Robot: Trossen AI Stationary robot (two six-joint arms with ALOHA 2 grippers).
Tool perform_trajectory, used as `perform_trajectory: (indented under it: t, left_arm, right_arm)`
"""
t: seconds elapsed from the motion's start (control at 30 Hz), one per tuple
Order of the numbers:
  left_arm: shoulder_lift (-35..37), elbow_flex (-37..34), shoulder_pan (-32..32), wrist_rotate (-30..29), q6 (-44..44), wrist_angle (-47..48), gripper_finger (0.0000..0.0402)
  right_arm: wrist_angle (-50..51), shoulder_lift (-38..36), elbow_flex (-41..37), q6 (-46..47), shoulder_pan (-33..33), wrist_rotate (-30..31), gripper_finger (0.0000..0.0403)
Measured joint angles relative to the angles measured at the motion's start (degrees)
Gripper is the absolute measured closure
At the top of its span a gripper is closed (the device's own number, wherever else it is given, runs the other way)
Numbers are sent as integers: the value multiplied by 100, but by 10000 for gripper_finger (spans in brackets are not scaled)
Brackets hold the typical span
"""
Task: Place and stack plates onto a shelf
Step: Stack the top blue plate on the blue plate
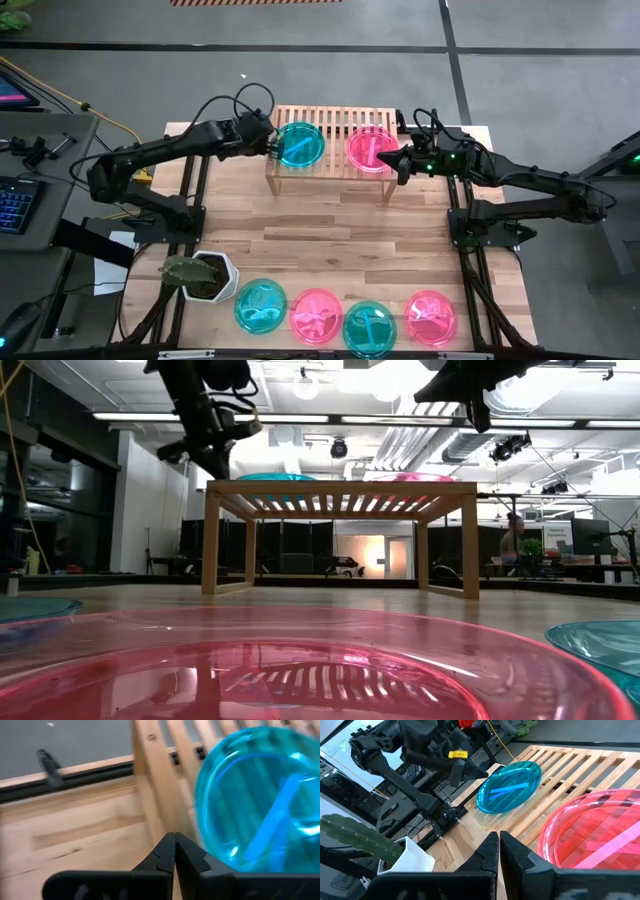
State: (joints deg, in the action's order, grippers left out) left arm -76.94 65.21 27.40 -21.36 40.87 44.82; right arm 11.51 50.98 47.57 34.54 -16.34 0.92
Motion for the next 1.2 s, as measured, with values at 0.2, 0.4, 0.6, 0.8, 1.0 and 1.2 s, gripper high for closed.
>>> perform_trajectory:
  t: [0.2, 0.4, 0.6, 0.8, 1.0, 1.2]
  left_arm:
    - [-170, 0, 41, 245, 1, -237, 401]
    - [-219, 0, 35, 347, 51, -418, 401]
    - [-226, 0, 35, 390, 92, -953, 401]
    - [-423, 0, 35, 465, 86, -1340, 401]
    - [-213, 61, 142, 298, -162, -1312, 401]
    - [259, 354, 338, 249, -555, -1368, 401]
  right_arm:
    - [0, 0, 0, 0, 0, -3, 403]
    - [0, 0, 0, 0, 0, -4, 403]
    - [0, 0, 0, 0, 0, -3, 403]
    - [0, 0, 0, 0, 0, -3, 403]
    - [168, -4, -2, 8, -99, 466, 403]
    - [398, -7, -2, 153, -409, 626, 403]
